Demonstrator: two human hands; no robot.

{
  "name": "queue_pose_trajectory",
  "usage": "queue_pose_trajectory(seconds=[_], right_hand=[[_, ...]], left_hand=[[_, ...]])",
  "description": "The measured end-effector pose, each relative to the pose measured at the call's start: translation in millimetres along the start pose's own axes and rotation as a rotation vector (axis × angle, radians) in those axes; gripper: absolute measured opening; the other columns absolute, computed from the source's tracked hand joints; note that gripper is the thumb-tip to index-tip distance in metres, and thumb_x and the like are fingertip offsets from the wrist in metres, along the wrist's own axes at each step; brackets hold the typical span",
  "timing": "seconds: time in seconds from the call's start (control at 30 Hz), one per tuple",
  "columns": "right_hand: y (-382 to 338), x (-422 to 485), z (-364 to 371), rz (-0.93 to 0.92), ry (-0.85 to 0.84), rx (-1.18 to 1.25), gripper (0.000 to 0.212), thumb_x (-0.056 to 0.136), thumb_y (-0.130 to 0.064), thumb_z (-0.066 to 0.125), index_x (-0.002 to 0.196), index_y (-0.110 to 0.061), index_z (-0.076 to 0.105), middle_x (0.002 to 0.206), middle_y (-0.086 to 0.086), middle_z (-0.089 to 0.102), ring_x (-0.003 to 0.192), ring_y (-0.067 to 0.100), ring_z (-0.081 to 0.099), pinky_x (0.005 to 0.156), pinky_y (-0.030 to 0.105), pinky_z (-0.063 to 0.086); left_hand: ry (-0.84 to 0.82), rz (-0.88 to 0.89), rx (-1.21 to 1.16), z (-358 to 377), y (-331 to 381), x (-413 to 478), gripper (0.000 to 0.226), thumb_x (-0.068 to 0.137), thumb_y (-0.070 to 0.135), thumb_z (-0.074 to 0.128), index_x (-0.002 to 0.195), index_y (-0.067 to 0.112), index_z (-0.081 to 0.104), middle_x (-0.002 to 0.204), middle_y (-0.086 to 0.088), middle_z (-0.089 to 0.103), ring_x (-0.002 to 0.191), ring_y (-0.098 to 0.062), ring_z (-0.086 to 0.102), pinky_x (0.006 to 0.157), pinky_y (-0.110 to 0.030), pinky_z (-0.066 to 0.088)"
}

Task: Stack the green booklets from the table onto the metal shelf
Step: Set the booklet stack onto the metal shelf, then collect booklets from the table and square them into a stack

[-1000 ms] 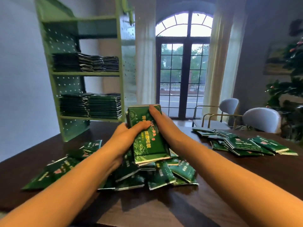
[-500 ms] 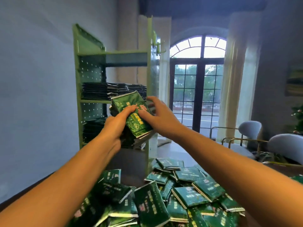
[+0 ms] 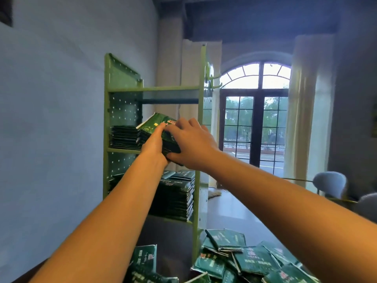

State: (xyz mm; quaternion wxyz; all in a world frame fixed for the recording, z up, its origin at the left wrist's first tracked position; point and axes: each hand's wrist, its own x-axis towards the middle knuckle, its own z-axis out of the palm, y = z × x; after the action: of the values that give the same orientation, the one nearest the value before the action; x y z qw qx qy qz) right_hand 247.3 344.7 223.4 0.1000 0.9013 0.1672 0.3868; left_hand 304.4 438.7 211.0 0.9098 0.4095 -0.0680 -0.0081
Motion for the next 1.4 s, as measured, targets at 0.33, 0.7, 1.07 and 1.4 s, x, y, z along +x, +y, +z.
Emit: queue_pose_trajectory(seconds=[0.33,0.7,1.07,1.4], right_hand=[[22.1,37.6,29.2,-0.028,-0.031,-0.2,0.08,0.078,-0.061,0.06,0.139,-0.018,0.03,0.131,0.008,0.044,0.117,0.03,0.044,0.1,0.042,0.035],[30.5,51.7,43.2,-0.107,-0.065,-0.286,0.072,0.083,-0.054,0.058,0.139,-0.019,0.03,0.13,0.008,0.046,0.116,0.029,0.046,0.101,0.042,0.035],[33.6,60.7,55.3,-0.112,-0.085,-0.41,0.073,0.094,-0.055,0.037,0.149,-0.015,0.011,0.142,0.012,0.04,0.126,0.032,0.041,0.106,0.043,0.026],[41.0,42.2,58.7,-0.168,0.005,-0.433,0.072,0.099,-0.051,0.024,0.151,-0.011,-0.005,0.16,0.008,0.0,0.147,0.025,-0.004,0.117,0.043,-0.003]], left_hand=[[-0.015,-0.064,0.16,-16.2,8.3,12.0,0.025,0.095,0.035,0.055,0.097,0.011,0.059,0.086,-0.007,0.064,0.075,-0.02,0.062,0.081,-0.033,0.05],[0.147,0.096,0.793,-44.0,9.8,28.7,0.035,0.1,0.031,0.043,0.07,0.014,0.045,0.061,-0.001,0.048,0.053,-0.015,0.048,0.049,-0.024,0.038],[0.07,0.234,0.734,-28.5,-3.9,32.9,0.026,0.098,0.017,0.044,0.074,0.016,0.053,0.069,0.0,0.053,0.061,-0.011,0.05,0.055,-0.025,0.043],[0.014,0.334,0.843,-36.4,-7.4,16.6,0.019,0.099,0.018,0.048,0.081,0.014,0.055,0.08,-0.002,0.057,0.067,-0.013,0.056,0.057,-0.025,0.044]])
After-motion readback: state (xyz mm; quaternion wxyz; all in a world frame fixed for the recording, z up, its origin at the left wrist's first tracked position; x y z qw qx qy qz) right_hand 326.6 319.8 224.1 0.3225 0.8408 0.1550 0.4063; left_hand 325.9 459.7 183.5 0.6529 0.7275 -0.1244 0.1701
